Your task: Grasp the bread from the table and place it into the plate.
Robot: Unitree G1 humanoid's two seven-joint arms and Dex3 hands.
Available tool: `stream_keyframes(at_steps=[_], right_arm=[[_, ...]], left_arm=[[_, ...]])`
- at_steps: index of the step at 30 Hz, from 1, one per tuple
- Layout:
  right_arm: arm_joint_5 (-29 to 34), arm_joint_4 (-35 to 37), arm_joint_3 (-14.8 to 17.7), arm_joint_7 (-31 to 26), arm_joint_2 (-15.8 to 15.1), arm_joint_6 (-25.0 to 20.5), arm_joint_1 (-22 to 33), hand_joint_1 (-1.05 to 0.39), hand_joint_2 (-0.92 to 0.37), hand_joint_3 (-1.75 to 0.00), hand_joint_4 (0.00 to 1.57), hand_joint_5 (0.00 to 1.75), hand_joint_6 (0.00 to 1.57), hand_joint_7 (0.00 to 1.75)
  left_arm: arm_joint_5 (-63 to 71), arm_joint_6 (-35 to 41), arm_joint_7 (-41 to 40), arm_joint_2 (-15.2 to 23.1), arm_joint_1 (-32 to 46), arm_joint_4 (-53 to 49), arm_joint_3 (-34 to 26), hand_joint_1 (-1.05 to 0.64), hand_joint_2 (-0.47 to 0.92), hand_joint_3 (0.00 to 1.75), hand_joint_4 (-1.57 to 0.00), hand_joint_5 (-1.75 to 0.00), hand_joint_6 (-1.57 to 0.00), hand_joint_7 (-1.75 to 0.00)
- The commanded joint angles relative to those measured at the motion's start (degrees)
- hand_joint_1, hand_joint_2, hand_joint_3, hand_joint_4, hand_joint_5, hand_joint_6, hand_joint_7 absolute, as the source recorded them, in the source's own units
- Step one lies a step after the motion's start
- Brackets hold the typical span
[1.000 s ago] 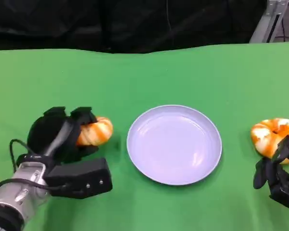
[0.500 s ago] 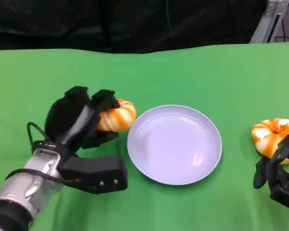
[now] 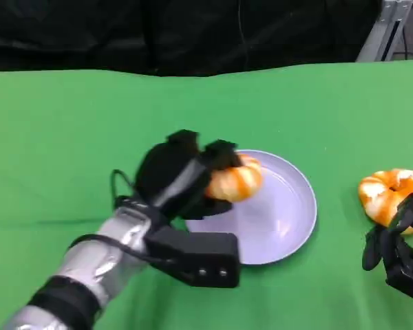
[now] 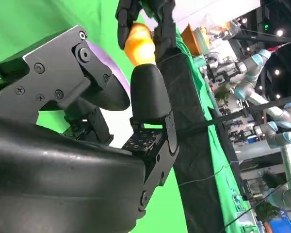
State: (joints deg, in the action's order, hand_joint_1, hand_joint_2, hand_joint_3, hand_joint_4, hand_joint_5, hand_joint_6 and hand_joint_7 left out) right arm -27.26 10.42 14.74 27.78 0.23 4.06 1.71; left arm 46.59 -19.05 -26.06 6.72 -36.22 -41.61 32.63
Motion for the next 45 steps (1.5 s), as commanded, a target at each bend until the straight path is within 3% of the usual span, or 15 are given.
stream_keyframes(at_steps=[1, 6, 11, 13, 15, 20, 21, 22, 24, 25, 29, 39, 42, 45], right_arm=[[-0.4, -0.6, 0.2, -0.2, -0.4, 0.5, 0.5, -0.05, -0.48, -1.36, 0.92, 1.75, 0.76, 1.66], [-0.4, -1.0, 0.1, -0.4, -0.3, 0.3, 0.8, -0.05, -0.47, -1.36, 0.92, 1.75, 0.77, 1.66], [-0.3, -1.1, 0.0, -0.5, -0.2, 0.3, 0.8, -0.06, -0.5, -1.32, 0.92, 1.75, 0.77, 1.63], [-0.5, -1.1, 0.0, -0.5, -0.2, 0.3, 0.7, -0.05, -0.5, -1.33, 0.92, 1.75, 0.77, 1.64], [-0.5, -0.9, 0.0, -0.3, -0.2, 0.5, 0.6, -0.04, -0.51, -1.33, 0.92, 1.75, 0.77, 1.64], [-0.5, -0.3, 0.1, 0.0, -0.4, 0.8, 0.4, -0.04, -0.51, -1.34, 0.92, 1.75, 0.76, 1.66], [-0.5, -0.3, 0.1, 0.0, -0.4, 0.7, 0.3, -0.05, -0.5, -1.34, 0.92, 1.75, 0.76, 1.66], [-0.4, -0.5, 0.1, -0.2, -0.4, 0.7, 0.4, -0.06, -0.5, -1.33, 0.92, 1.75, 0.76, 1.65], [-0.2, -0.6, 0.0, -0.4, -0.3, 1.0, 0.5, -0.06, -0.5, -1.33, 0.91, 1.75, 0.76, 1.66], [-0.2, -0.7, 0.0, -0.4, -0.3, 0.9, 0.5, -0.06, -0.5, -1.33, 0.91, 1.75, 0.76, 1.66], [-0.4, -0.7, 0.0, -0.4, -0.2, 0.7, 0.5, -0.06, -0.51, -1.33, 0.92, 1.75, 0.76, 1.65], [-0.5, -0.8, 0.1, -0.4, -0.3, 0.4, 0.5, -0.06, -0.5, -1.32, 0.92, 1.75, 0.77, 1.65], [-0.3, -1.0, 0.0, -0.6, -0.2, 0.6, 0.6, -0.06, -0.5, -1.32, 0.92, 1.75, 0.77, 1.65], [-0.1, -1.1, -0.1, -0.8, -0.2, 0.6, 0.8, -0.06, -0.5, -1.33, 0.92, 1.75, 0.76, 1.66]], left_arm=[[0.8, -1.1, -4.3, -3.0, -2.9, -7.0, 1.3, -0.13, 0.92, 0.11, -0.63, -1.66, -0.95, -0.65], [1.2, -1.6, -4.9, -4.9, -5.6, -12.7, 2.7, -0.17, 0.92, 0.1, -0.7, -1.47, -1.05, -0.22], [0.7, -1.4, -4.1, -6.2, -7.0, -15.2, 3.4, -0.19, 0.92, 0.17, -0.72, -1.42, -1.16, -0.21], [0.7, -1.2, -4.2, -6.7, -7.4, -16.0, 3.7, -0.19, 0.92, 0.17, -0.77, -1.26, -1.17, -0.2], [0.7, -1.3, -4.3, -6.9, -7.7, -16.5, 3.9, -0.18, 0.92, 0.19, -0.74, -1.41, -1.2, -0.24], [0.4, -1.6, -3.8, -6.7, -7.6, -16.7, 4.0, -0.18, 0.92, 0.19, -0.71, -1.44, -1.19, -0.25], [0.2, -1.4, -3.0, -6.6, -7.4, -16.5, 3.9, -0.58, 0.92, 0.32, -0.39, -0.95, -0.84, -0.15], [-0.2, -1.1, -1.6, -6.4, -7.2, -16.4, 3.7, -0.84, 0.92, 0.41, -0.21, -0.47, -0.59, -0.07], [-0.4, -0.4, -0.3, -6.2, -7.0, -15.9, 3.8, -1.0, 0.92, 0.51, -0.04, -0.1, -0.29, -0.01], [-0.3, 0.0, 0.6, -5.9, -6.9, -15.5, 3.9, -1.03, 0.92, 0.53, -0.02, -0.05, -0.23, -0.01], [0.3, 0.8, 1.0, -5.1, -6.2, -13.8, 4.2, -1.05, 0.92, 0.58, 0.0, 0.0, -0.1, 0.0], [0.5, 0.5, -0.8, -3.8, -5.6, -12.1, 4.3, -1.05, 0.92, 0.6, 0.0, 0.0, -0.11, -0.01], [-0.2, -1.3, -2.5, -3.2, -4.8, -11.1, 3.6, -1.05, 0.92, 0.6, 0.0, 0.0, -0.15, -0.03], [-0.6, -5.9, -9.1, -2.6, -3.8, -11.3, 2.7, -0.93, 0.92, 0.51, -0.13, -0.05, -0.36, -0.06]])
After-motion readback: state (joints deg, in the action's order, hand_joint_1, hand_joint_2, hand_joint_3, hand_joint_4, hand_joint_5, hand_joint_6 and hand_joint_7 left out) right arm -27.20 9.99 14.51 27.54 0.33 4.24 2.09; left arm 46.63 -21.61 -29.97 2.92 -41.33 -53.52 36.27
